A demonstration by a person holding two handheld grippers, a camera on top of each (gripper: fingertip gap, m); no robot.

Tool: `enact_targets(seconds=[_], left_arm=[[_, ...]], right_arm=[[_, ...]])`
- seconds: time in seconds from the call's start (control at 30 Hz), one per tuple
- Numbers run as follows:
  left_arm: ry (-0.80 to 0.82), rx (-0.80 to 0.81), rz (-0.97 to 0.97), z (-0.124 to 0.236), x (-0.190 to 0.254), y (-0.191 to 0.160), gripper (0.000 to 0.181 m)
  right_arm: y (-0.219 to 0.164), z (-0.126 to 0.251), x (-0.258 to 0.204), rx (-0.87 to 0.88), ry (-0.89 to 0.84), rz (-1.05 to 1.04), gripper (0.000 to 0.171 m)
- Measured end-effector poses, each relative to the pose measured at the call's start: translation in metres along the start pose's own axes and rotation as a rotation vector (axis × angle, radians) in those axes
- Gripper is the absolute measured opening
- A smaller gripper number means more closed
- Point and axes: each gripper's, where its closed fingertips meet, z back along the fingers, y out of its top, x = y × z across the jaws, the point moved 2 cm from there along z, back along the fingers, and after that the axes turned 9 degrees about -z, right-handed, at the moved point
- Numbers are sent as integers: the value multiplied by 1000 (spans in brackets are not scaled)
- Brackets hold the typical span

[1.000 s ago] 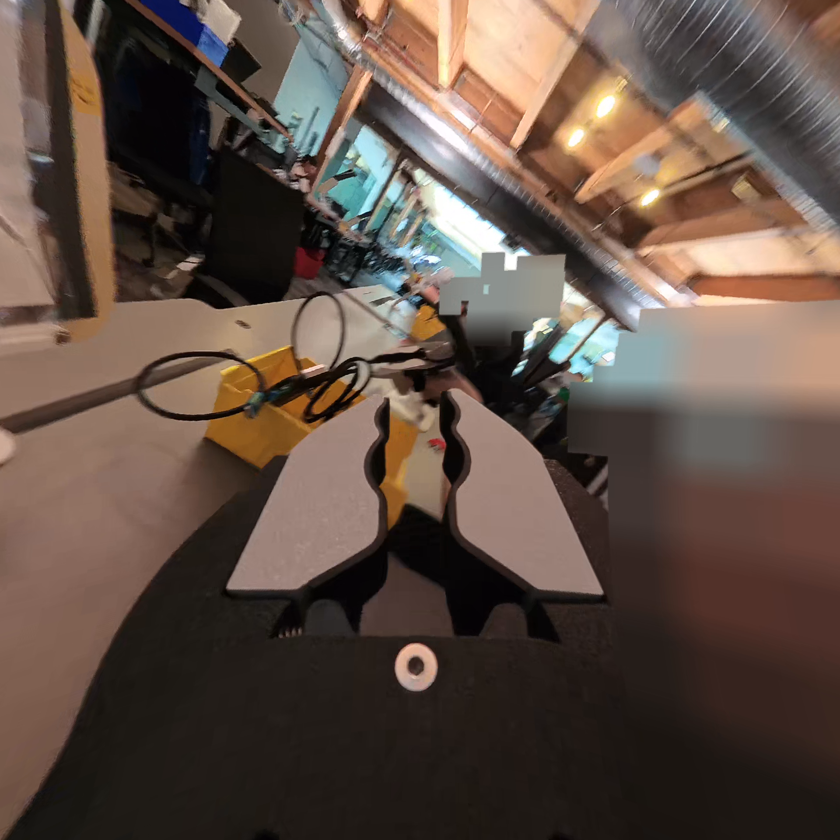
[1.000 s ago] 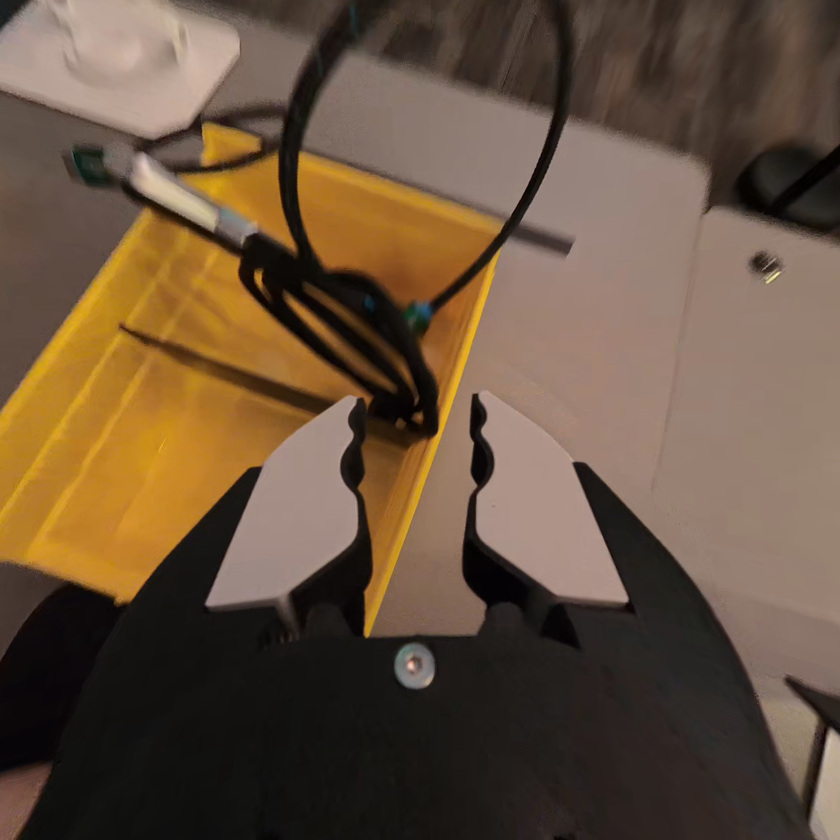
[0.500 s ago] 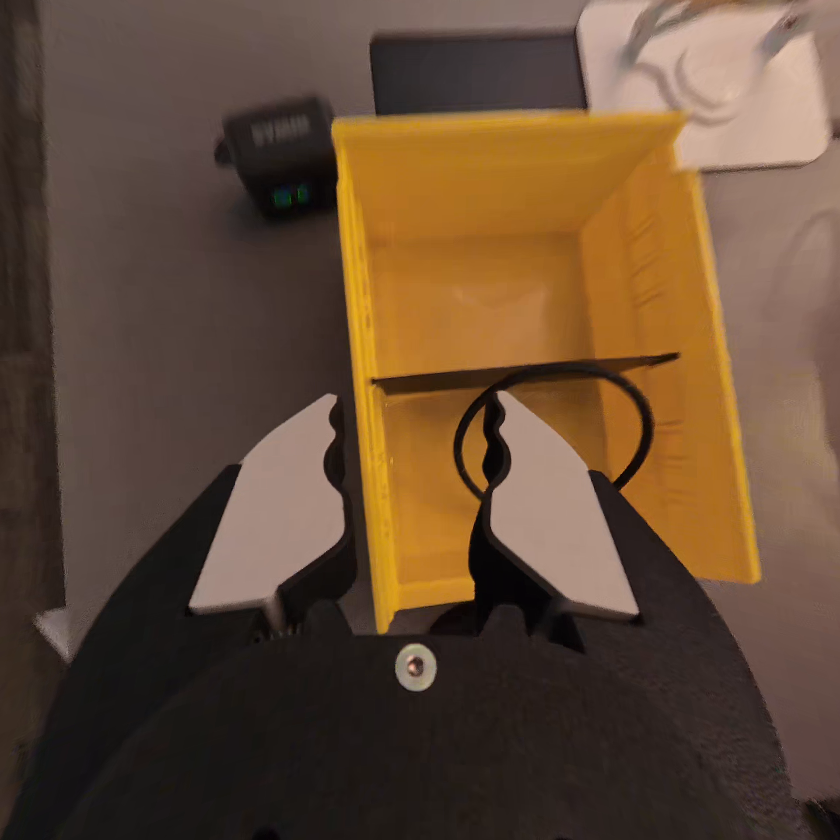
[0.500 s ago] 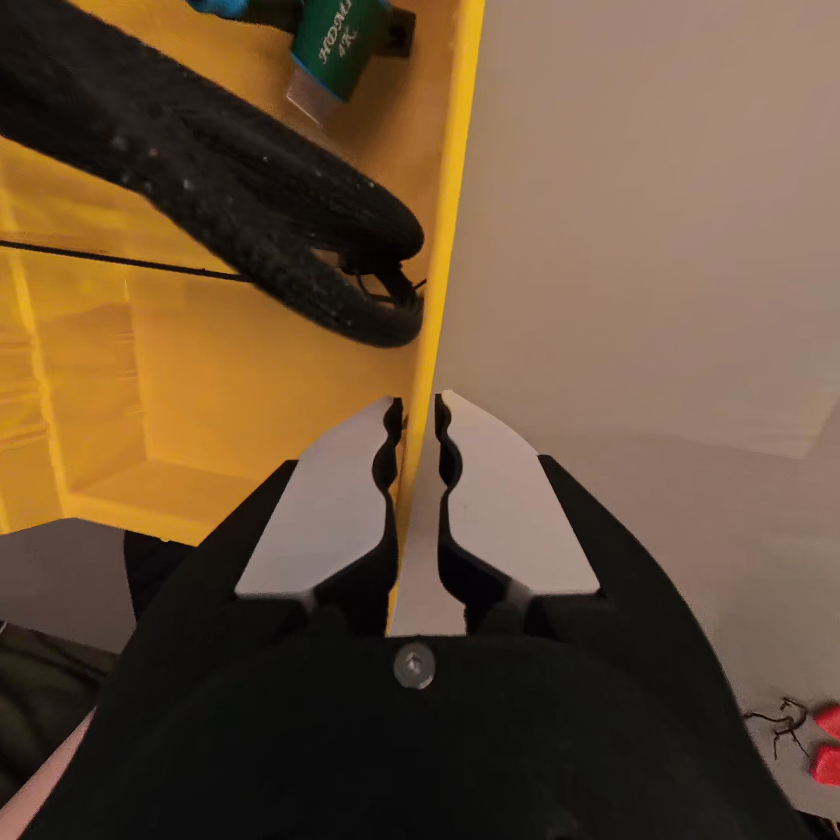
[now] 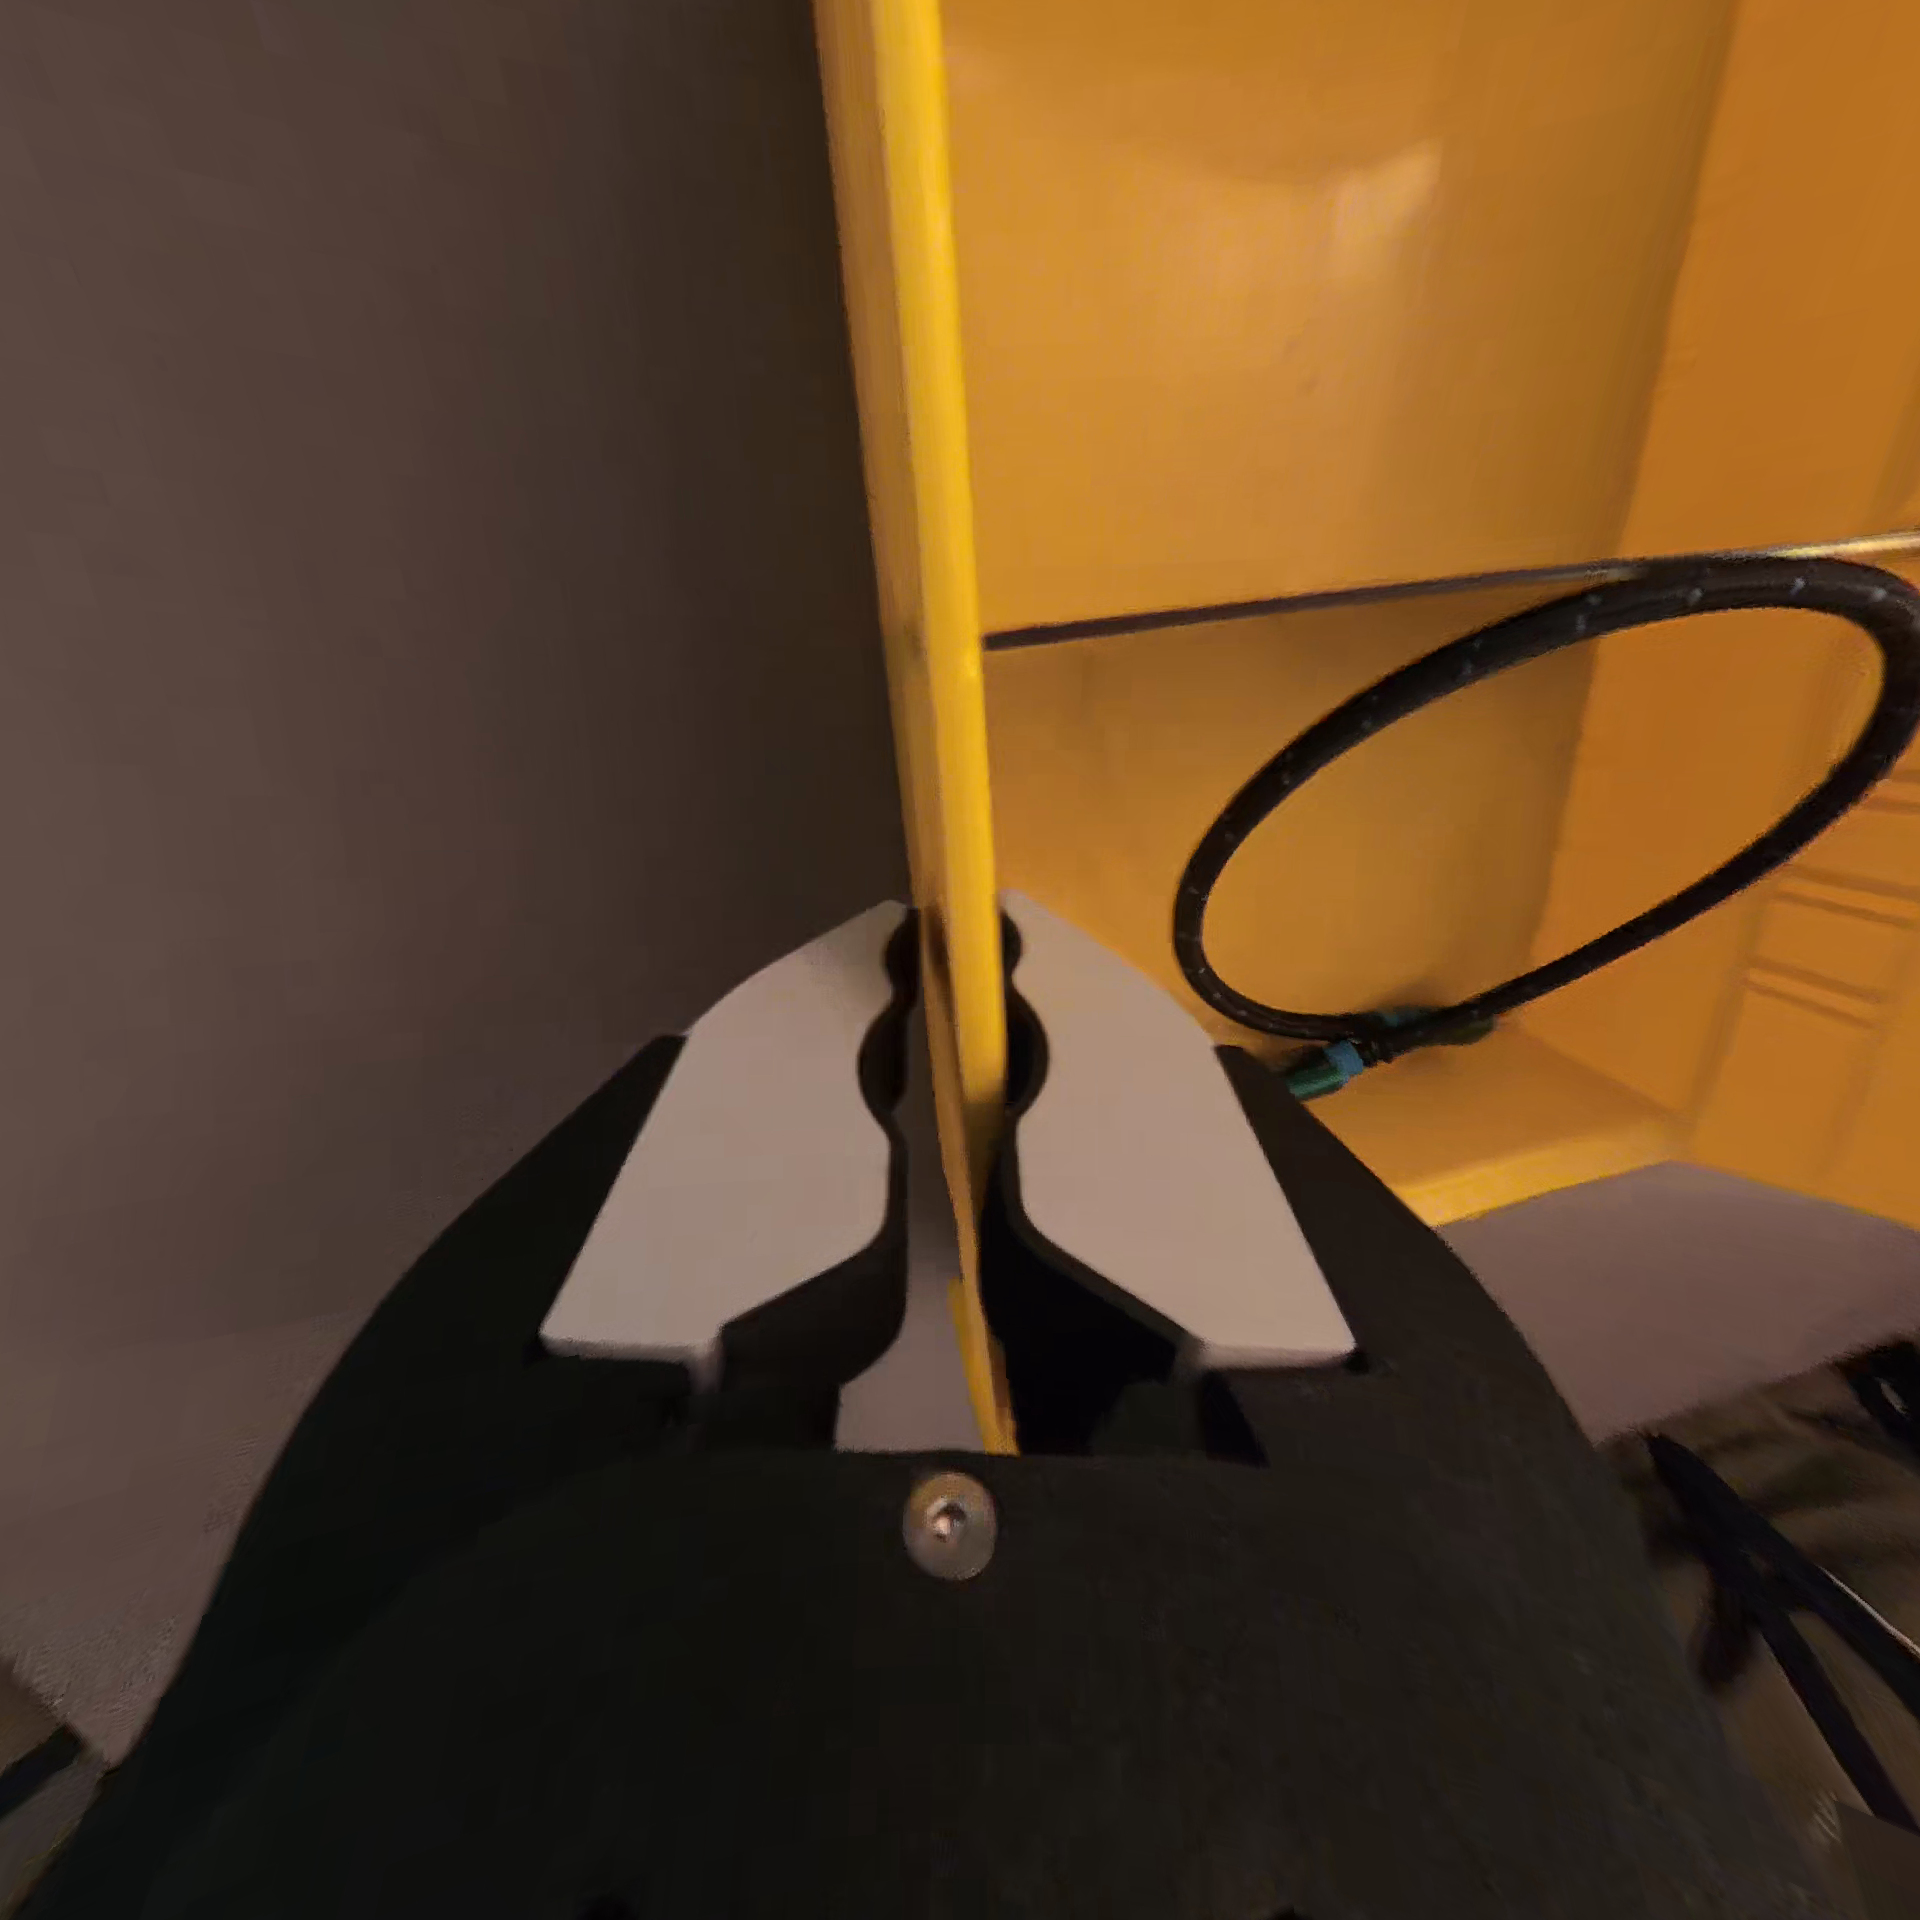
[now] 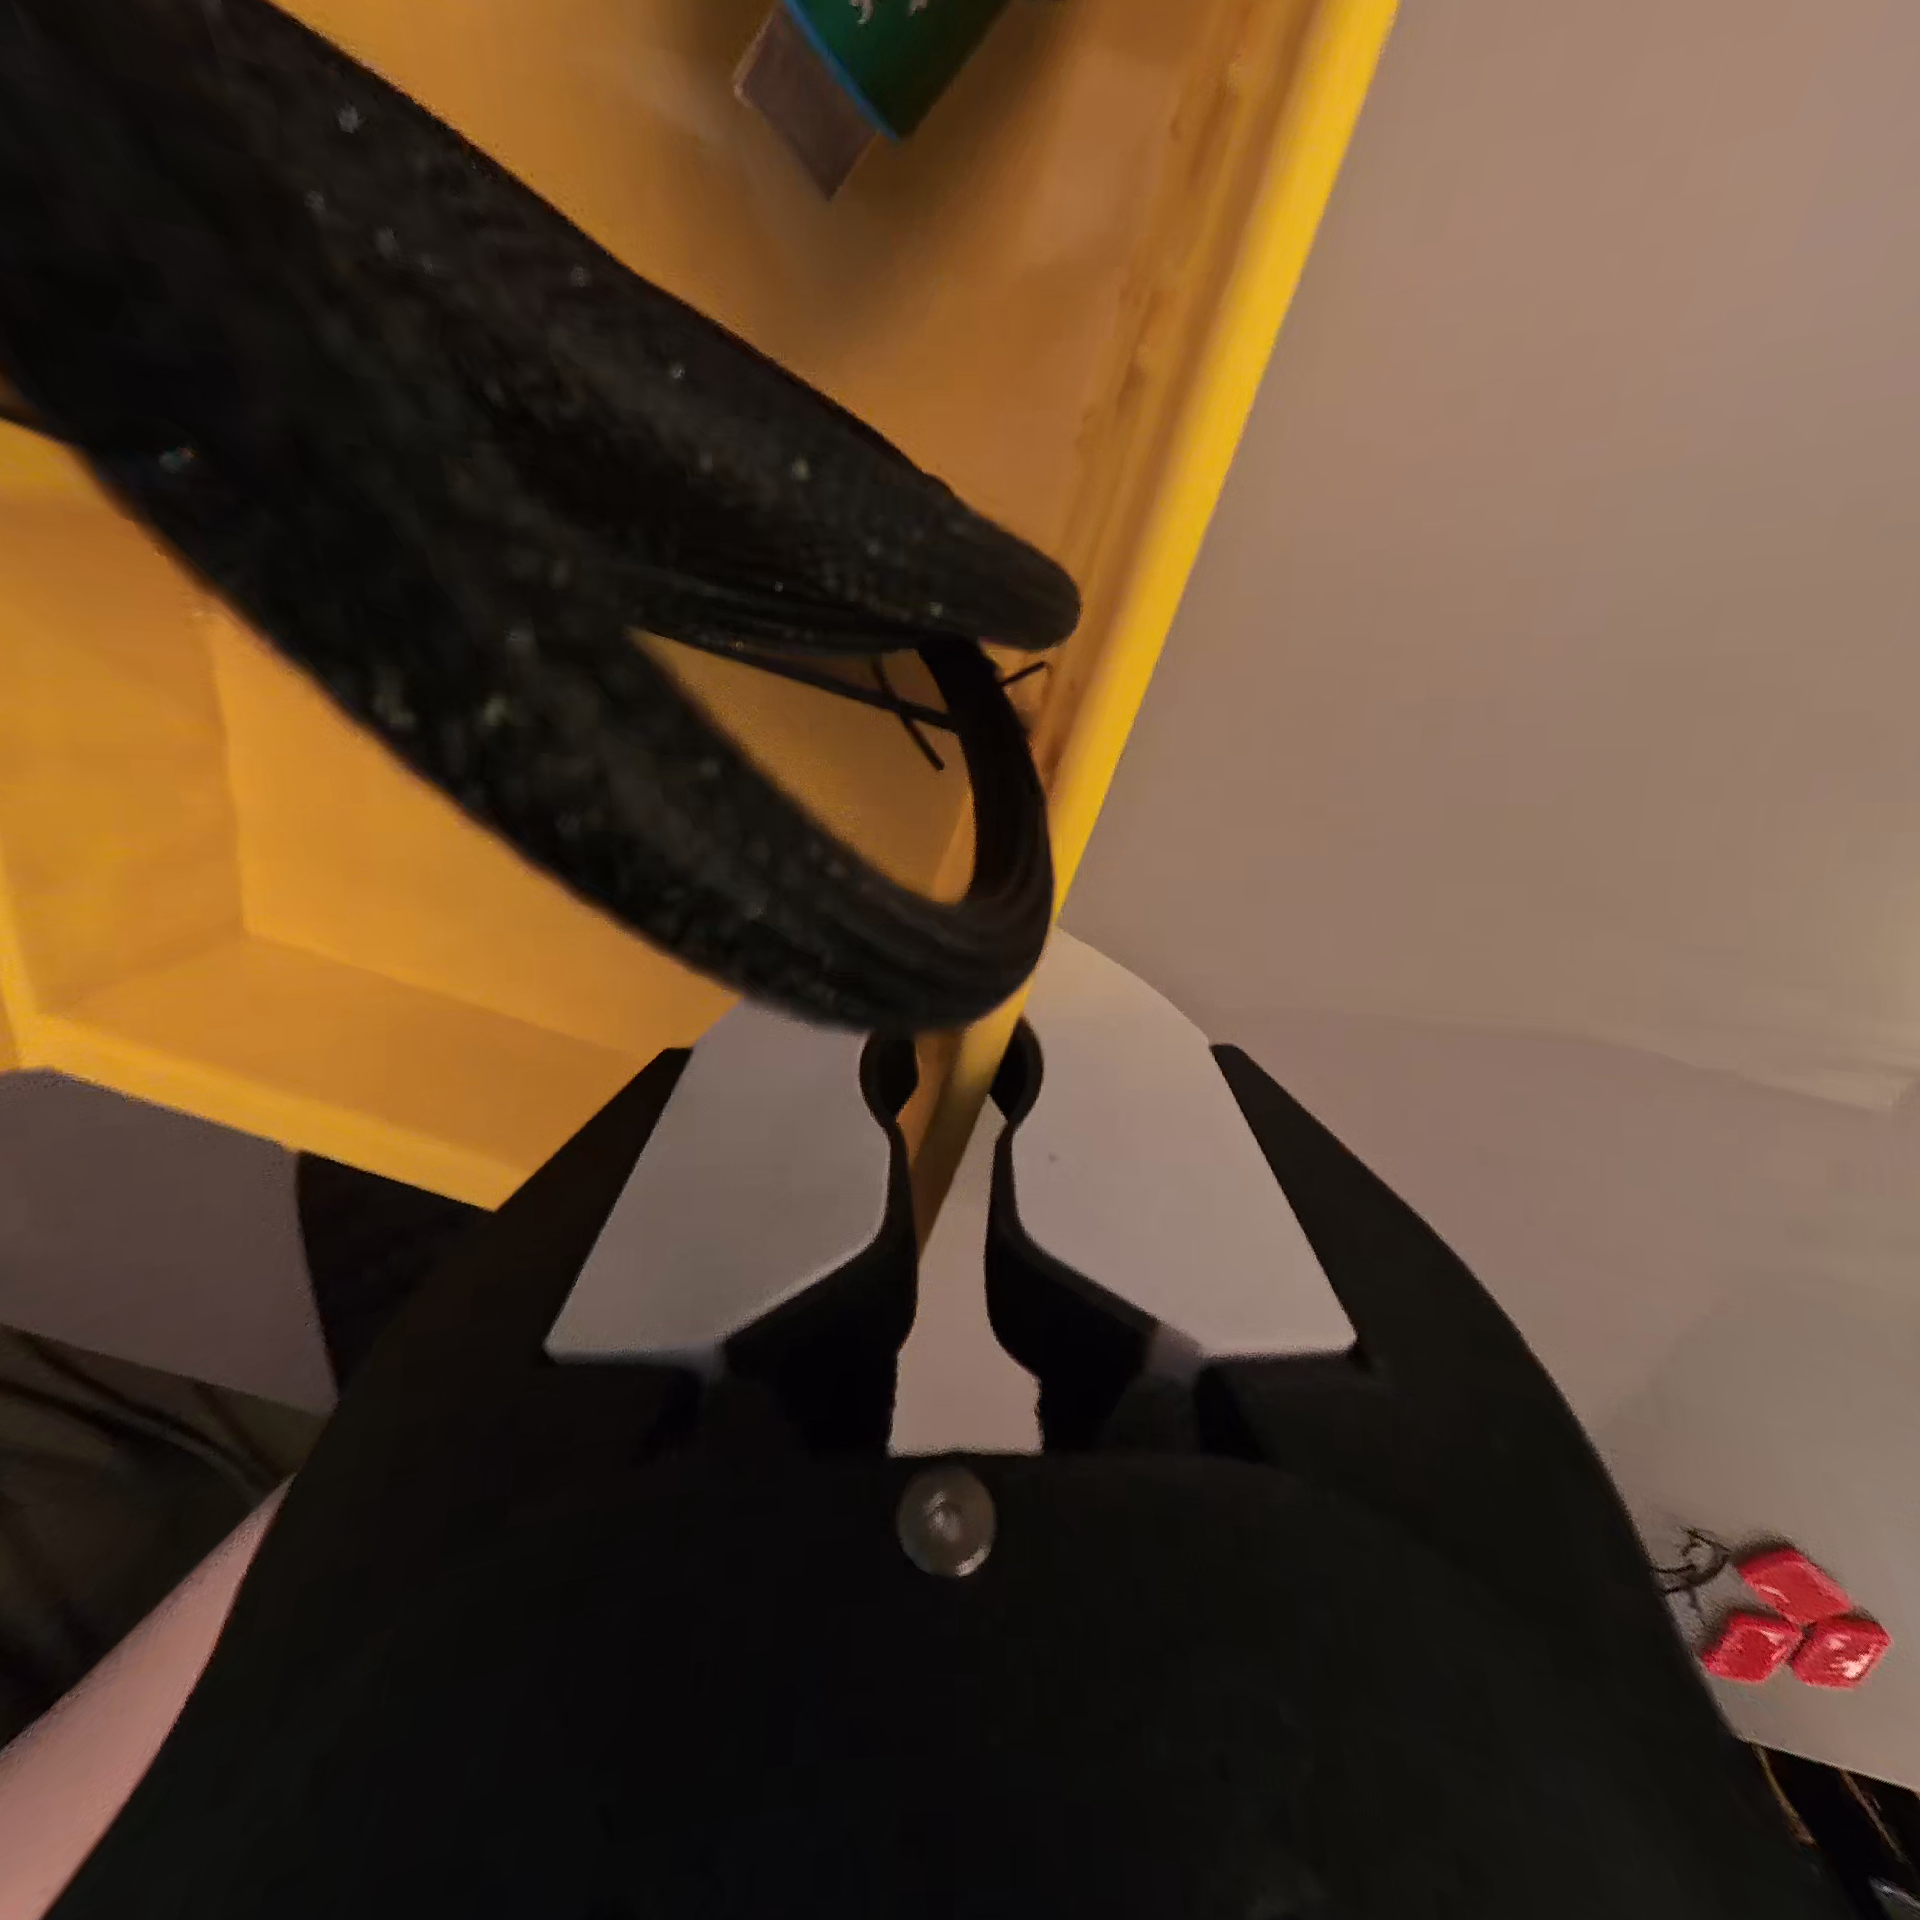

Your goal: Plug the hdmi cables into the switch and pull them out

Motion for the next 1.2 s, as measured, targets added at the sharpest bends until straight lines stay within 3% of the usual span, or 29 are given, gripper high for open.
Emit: enact_targets(seconds=[0.2, 0.57, 0.83, 1.2], left_arm=[[157, -109, -90, -3, 4, -1, 6], [128, -275, -211, -21, 80, 4, 11], [138, -361, -298, -29, 127, -3, 18], [-83, -443, -226, -23, 150, -28, 19]], right_arm=[[4, -5, -36, -116, -50, -20, 7], [15, -18, -113, -186, -66, 50, 10], [13, -23, -145, -202, -120, 125, 14], [14, -19, -143, -208, -106, 121, 16]])
